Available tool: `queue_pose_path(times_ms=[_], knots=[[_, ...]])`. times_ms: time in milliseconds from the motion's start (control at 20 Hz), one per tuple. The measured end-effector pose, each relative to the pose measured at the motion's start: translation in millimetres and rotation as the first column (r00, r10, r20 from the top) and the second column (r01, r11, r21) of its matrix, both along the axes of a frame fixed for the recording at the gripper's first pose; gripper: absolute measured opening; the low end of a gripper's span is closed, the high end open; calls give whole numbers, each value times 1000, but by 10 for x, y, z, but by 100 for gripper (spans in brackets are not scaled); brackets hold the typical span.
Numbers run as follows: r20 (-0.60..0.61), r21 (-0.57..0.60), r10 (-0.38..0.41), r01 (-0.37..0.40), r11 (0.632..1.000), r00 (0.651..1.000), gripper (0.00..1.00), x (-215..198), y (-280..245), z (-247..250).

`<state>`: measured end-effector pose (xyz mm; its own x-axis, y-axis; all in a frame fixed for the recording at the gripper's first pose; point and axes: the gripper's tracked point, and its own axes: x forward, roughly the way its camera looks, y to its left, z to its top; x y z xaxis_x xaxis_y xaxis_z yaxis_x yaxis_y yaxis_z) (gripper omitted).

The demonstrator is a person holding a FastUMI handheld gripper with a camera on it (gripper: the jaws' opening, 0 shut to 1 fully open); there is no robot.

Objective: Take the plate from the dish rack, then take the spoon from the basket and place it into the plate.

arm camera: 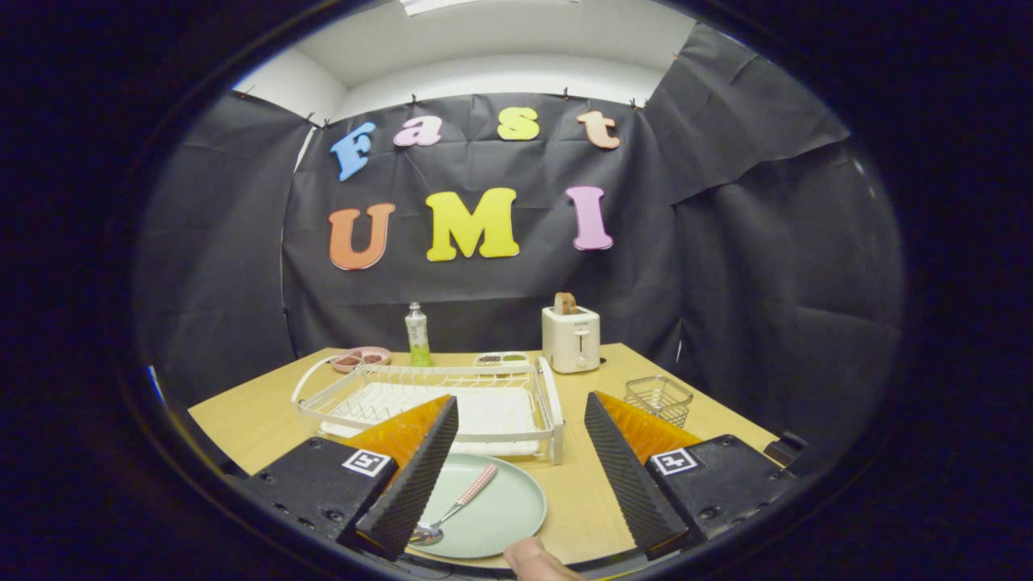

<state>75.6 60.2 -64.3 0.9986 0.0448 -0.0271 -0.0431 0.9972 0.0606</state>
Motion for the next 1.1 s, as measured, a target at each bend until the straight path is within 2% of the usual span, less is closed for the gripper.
queue_pose_path(times_ms=[300,650,850,1100], knots=[[17,-52,-74,75,996,997,100,-490,-348,382],[75,27,13,-15,1000,997,100,-981,-299,775],[98,37,-4,1,999,995,100,-1110,-391,866],[65,37,-24,22,999,998,100,-1055,-410,769]])
